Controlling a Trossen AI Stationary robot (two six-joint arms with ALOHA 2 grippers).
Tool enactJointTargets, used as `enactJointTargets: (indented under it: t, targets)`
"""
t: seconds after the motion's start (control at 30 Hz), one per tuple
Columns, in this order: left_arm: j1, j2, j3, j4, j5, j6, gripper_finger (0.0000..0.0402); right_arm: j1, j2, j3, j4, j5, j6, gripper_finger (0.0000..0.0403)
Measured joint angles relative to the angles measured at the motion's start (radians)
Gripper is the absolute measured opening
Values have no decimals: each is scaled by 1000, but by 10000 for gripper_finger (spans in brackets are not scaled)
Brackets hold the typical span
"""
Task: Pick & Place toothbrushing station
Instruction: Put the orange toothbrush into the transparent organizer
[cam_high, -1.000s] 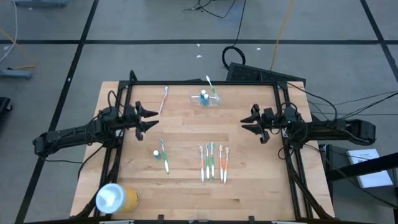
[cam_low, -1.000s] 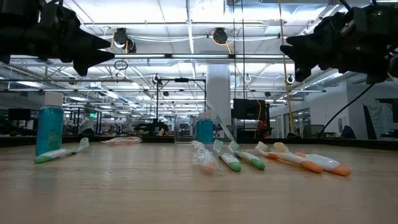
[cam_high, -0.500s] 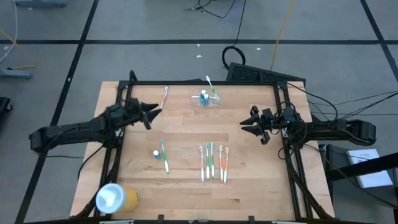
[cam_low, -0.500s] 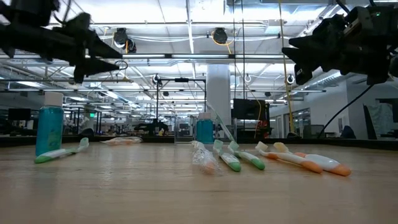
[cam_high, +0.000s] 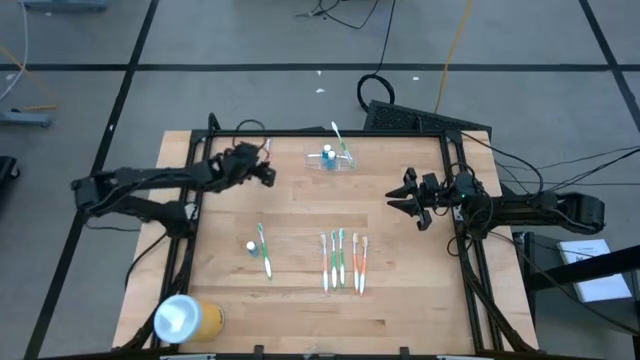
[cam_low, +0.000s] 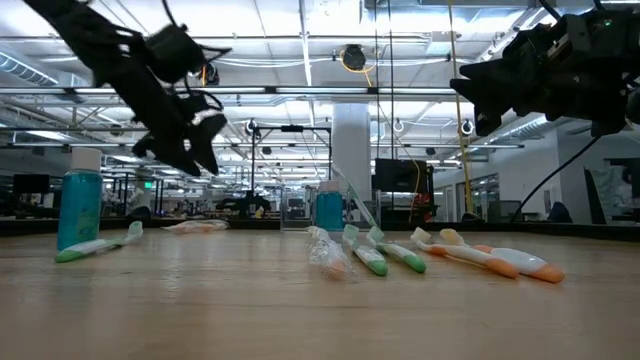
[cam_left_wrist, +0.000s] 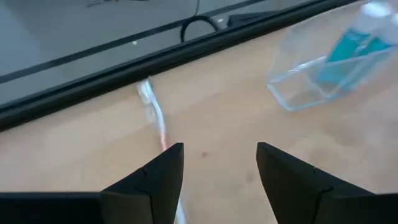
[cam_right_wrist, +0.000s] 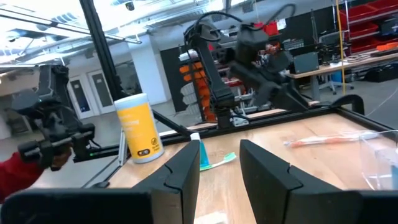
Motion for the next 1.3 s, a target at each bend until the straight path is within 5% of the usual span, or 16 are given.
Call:
enactJointTargets:
  t: [0.2,0.67,1.3]
  targets:
    - [80,203,93,25,-43,15,209,0,0,0,-1,-1,10,105]
    - [200,523,281,17,30,22,209,1,0,0,-16,-1,28,105]
    - [241,509,321,-71,1,51,209,1,0,0,-37,-5,38,105]
